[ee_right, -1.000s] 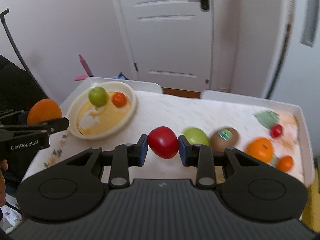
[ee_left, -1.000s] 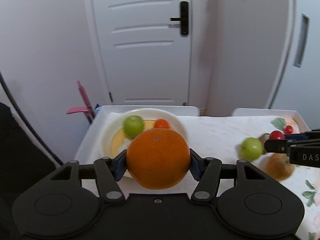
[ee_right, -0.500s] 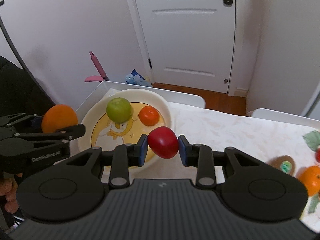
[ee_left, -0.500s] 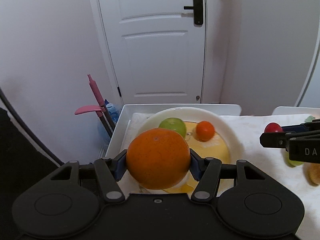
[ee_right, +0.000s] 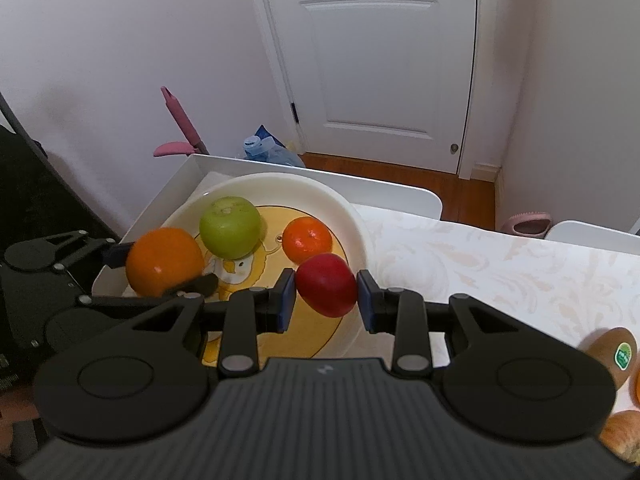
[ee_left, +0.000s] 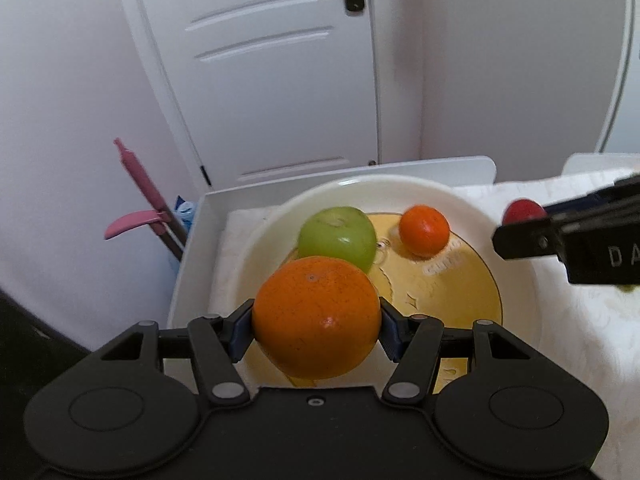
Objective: Organize fruits
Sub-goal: 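Carry the orange and red tomato with both tools over the duck bowl, then open the left tool releasing the orange while the right tool releases the tomato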
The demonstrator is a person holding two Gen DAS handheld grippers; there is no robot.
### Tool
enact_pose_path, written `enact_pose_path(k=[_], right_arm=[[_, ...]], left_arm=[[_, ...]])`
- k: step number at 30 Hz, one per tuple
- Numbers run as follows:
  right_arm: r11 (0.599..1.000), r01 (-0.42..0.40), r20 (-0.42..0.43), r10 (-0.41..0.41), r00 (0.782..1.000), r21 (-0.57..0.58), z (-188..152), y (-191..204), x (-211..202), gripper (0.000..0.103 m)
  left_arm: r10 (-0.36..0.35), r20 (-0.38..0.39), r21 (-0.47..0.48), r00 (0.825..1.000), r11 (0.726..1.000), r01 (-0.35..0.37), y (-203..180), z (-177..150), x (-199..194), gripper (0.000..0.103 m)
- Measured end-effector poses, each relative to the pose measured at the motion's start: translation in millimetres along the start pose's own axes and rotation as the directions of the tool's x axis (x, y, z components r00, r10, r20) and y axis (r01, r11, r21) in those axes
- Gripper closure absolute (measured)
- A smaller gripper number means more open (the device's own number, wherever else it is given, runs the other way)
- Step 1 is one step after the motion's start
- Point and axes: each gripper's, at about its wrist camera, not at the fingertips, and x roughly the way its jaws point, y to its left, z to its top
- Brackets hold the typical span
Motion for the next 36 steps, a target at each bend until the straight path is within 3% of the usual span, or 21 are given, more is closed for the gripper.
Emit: enact_pose_path(k=[6,7,9,10,17,26,31,32,34,36], right_arm=[[1.000,0.004,-0.003,-0.004,1.000,0.004,1.4,-1.7,1.5,0.056],[1.000,0.003,-0.003,-0.003,1.000,0.003,1.7,-2.3,0.9,0.056],[1.000,0.002,-0.002,-0.002,1.000,0.000,3.1,-2.2,-0.6,0.056],[1.000,0.001,-0.002,-0.001,1.000,-0.002,3.7,-2.5,-1.5,0.056],[0.999,-0.036,-0.016,0.035,0.999,-0.040,6.1,-2.2,-3.5,0.056],[0.982,-0.095,-0.058,0.087,0.995,-0.160,2.1,10.8,23.1,0.056],[0.981,-0.121,-0.069,0.112,0.991,-0.152,0.2,12.2,30.3,0.055],[0.980,-0.122,-0.071,0.112,0.991,-0.158,-1.1,12.5,31.0,0.054],[0.977,-0.109,-0.064,0.099,0.993,-0.184,-2.8,16.0,31.3,0.040],[0.978,-0.081,-0.055,0.071,0.996,-0.193,-3.1,19.0,30.5,0.005]], left_arm=[[-0.003,-0.025,0.036,1.000,0.999,0.004,-7.3,-1.9,4.8,0.035],[-0.006,-0.013,0.039,1.000,0.999,0.006,-7.8,-1.9,2.1,0.030],[-0.013,0.013,0.040,1.000,0.999,0.012,-7.8,-0.7,-4.6,0.003],[-0.019,0.025,0.036,1.000,0.999,0.018,-7.0,-0.3,-8.5,0.001],[-0.026,-0.003,-0.021,1.000,0.999,0.026,-2.4,-6.5,-26.0,0.001],[-0.023,-0.051,-0.124,0.998,0.992,0.016,4.0,-28.2,-42.0,0.001],[-0.017,-0.058,-0.149,0.998,0.989,0.008,8.4,-34.6,-46.5,0.001],[-0.015,-0.058,-0.154,0.998,0.988,0.006,9.3,-35.1,-46.9,0.001],[-0.013,-0.058,-0.160,0.998,0.987,0.004,9.7,-36.3,-47.9,0.001],[-0.010,-0.059,-0.159,0.998,0.987,0.001,9.5,-36.9,-49.3,0.001]])
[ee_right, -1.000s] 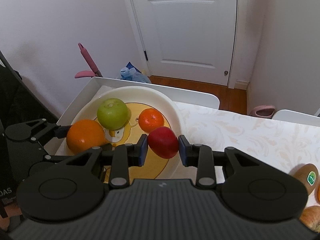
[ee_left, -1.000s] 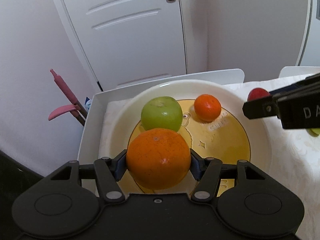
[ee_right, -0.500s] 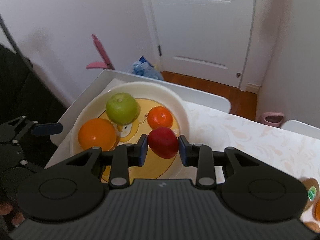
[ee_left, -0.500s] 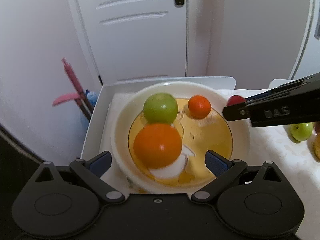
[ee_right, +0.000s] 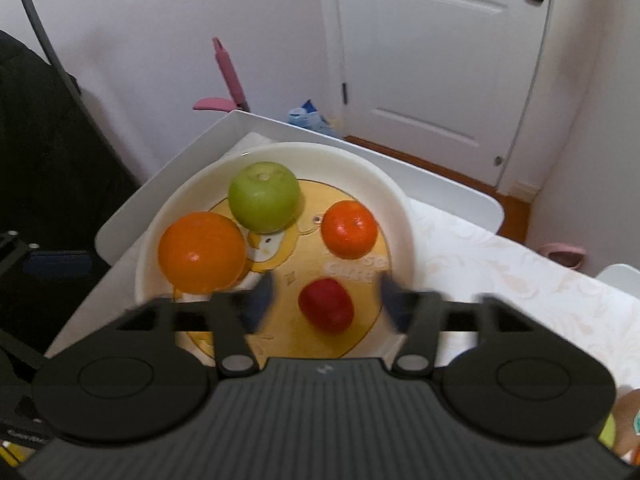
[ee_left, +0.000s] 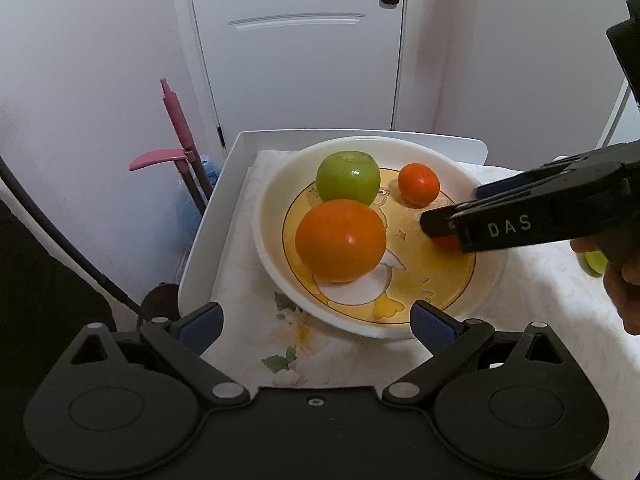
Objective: Organize fruits
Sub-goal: 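Open the left tool releasing the orange while the right tool releases the tomato, then move both open tools back toward the remaining fruit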
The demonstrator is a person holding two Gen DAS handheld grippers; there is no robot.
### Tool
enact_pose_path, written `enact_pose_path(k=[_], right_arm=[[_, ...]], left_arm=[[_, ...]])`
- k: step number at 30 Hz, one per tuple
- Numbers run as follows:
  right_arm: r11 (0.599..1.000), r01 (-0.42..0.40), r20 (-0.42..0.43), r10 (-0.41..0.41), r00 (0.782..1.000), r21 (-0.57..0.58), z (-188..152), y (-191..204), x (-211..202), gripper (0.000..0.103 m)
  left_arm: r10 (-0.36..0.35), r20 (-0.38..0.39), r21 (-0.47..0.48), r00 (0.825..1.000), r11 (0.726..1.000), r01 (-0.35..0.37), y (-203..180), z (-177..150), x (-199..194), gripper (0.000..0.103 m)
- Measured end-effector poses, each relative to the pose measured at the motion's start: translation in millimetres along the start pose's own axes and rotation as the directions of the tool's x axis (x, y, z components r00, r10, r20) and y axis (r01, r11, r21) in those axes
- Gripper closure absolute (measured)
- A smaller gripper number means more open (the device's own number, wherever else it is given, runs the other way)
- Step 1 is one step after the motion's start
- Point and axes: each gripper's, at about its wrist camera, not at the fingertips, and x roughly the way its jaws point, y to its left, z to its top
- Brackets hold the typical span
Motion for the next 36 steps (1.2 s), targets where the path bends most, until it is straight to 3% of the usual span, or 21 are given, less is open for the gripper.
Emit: enact_pose_path(k=[2,17,27,36], right_arm=[[1.000,0.011,0.026,-0.011,1.000,0.002,-1.6,1.7,-4.4,0.000],[0.997,0.059,0.058,-0.062,0.996,0.059,-10.8,7.0,-38.8,0.000],[0.988,0.091,0.139,-0.108,0.984,0.124,-31.1,-0.6,-109.4,0.000],[0.977,0.094,0.162,-0.126,0.979,0.189,-64.7,-40.5,-187.2,0.000]], left_arm=[[0.005,0.000,-0.003,1.000,1.000,-0.005,0.3,-0.3,-2.0,0.001],[-0.010,0.028,-0.004,1.000,1.000,0.010,-2.9,-5.6,-19.8,0.001],[-0.012,0.092,0.042,0.996,0.999,0.008,-24.6,-2.1,-60.5,0.001],[-0.006,0.139,0.035,0.990,0.999,0.001,-65.5,-11.1,-106.2,0.001]])
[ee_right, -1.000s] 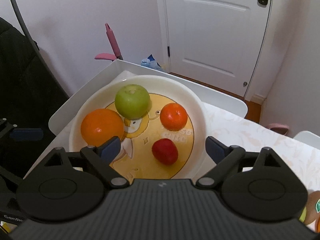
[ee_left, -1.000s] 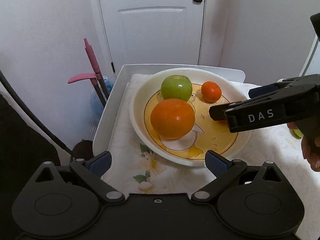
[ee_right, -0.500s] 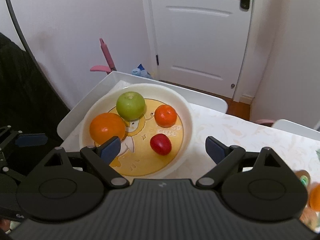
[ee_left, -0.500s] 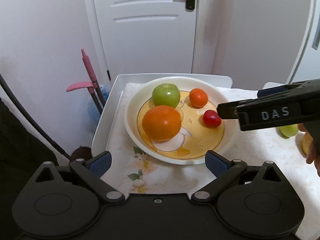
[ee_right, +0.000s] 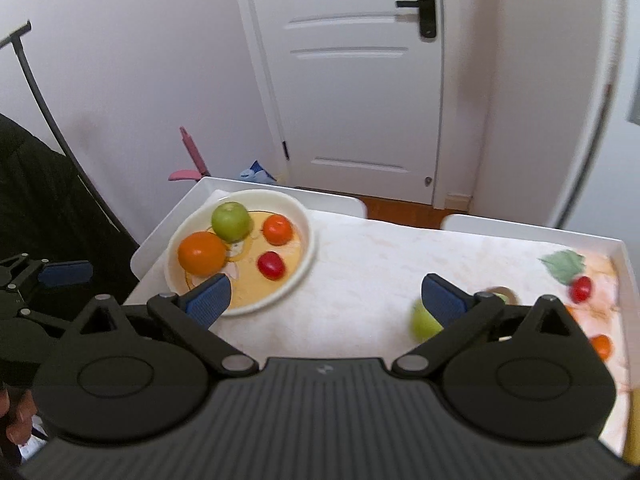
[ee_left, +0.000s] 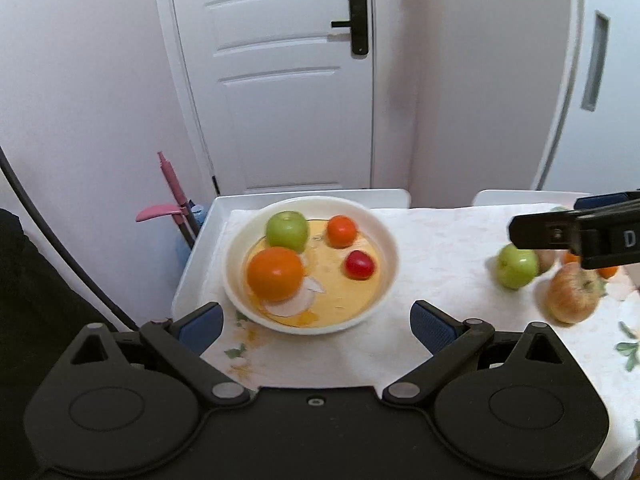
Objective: Organize fruits
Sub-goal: 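Move both open tools back toward the remaining fruit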
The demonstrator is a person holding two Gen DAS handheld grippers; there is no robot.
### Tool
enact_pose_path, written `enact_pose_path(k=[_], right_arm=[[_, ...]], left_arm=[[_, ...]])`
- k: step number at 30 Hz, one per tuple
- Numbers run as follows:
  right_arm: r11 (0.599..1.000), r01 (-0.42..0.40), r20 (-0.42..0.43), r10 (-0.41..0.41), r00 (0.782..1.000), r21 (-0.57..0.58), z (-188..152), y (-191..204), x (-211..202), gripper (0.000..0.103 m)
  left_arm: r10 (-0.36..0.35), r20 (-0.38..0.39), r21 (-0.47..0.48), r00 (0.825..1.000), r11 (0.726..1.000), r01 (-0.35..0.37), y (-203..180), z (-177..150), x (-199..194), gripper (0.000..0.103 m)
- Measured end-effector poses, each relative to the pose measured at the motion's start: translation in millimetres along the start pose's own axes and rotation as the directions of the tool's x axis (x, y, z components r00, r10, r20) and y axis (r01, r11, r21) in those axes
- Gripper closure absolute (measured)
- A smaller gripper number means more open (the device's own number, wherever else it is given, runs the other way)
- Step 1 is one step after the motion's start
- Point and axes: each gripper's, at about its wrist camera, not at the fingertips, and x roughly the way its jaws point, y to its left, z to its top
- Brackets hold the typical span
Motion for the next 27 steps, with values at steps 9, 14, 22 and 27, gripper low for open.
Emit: enact_pose_path(k=[9,14,22,27], right_arm=[[0.999,0.049,0.030,-0.049,0.998,0.011,-20.2,-77.6,-54.1,0.000],[0.998,0.062,0.035,-0.061,0.998,-0.011,-34.4,-124.0,-69.0,0.000],[0.997,0.051,0.016,-0.050,0.999,-0.059,-55.4,-197.0,-57.0,0.000],[0.995,0.045,0.002,-0.045,0.999,-0.085,-67.4,-228.8,-34.4,0.000]], left_arm=[[-0.030,0.020,-0.030,0.999,0.999,0.031,-65.1,-0.5,-17.4,0.001],[-0.039,0.037,-0.003,0.999,0.999,0.039,-110.9,-3.2,-18.0,0.001],[-0.064,0.037,0.058,0.997,0.996,0.062,-181.0,-11.5,7.3,0.001],[-0.095,0.020,0.114,0.995,0.989,0.092,-218.7,-16.0,32.7,0.001]])
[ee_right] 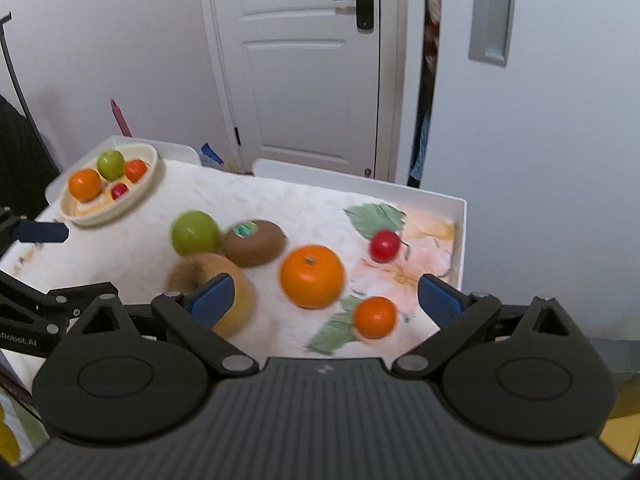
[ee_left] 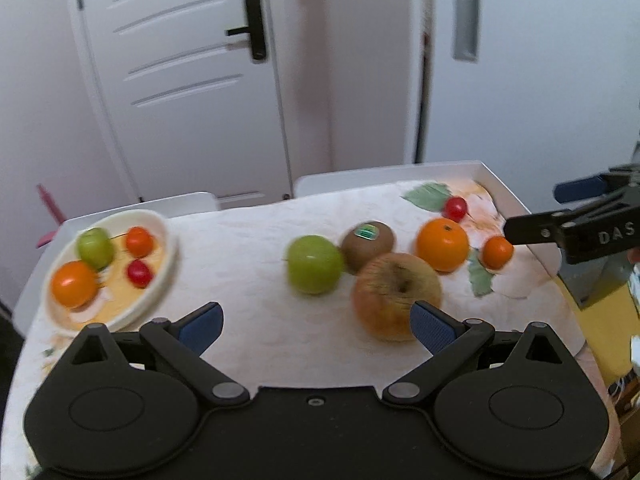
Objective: Organize fruits
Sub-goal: 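Move both open tools back toward the remaining fruit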
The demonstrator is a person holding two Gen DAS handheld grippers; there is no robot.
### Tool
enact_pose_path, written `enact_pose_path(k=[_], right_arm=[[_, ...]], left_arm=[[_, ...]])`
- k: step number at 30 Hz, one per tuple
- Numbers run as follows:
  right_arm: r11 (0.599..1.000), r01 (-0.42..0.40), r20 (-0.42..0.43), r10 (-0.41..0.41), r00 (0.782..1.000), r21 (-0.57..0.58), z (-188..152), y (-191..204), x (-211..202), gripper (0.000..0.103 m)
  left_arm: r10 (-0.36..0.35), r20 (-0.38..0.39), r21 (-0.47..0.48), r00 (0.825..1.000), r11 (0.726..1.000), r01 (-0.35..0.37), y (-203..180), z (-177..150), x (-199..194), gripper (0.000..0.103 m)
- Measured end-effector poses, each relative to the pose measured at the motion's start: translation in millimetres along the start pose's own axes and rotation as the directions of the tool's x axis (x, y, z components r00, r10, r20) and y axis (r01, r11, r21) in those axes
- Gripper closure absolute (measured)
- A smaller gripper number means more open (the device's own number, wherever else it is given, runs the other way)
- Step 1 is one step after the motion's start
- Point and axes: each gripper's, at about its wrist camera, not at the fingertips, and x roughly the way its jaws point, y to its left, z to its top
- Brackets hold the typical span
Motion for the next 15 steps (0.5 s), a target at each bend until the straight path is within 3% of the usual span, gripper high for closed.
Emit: enact_pose_path(k=[10,15], right_arm=[[0.997,-0.031,-0.037,0.029,0.999,-0.069,-17.8,-30.8,42.7,0.000],[0.993,-0.063,-0.066,0.056,0.996,-0.104,-22.6,-32.2,58.8,0.010]], left_arm=[[-0.036,-0.032,0.113,0.999,0.993,0.039,-49.7,2.2,60.3,0.001],[-0.028,-0.054,0.133,0.998,0.991,0.035,-62.0,4.4,79.9,0.005]])
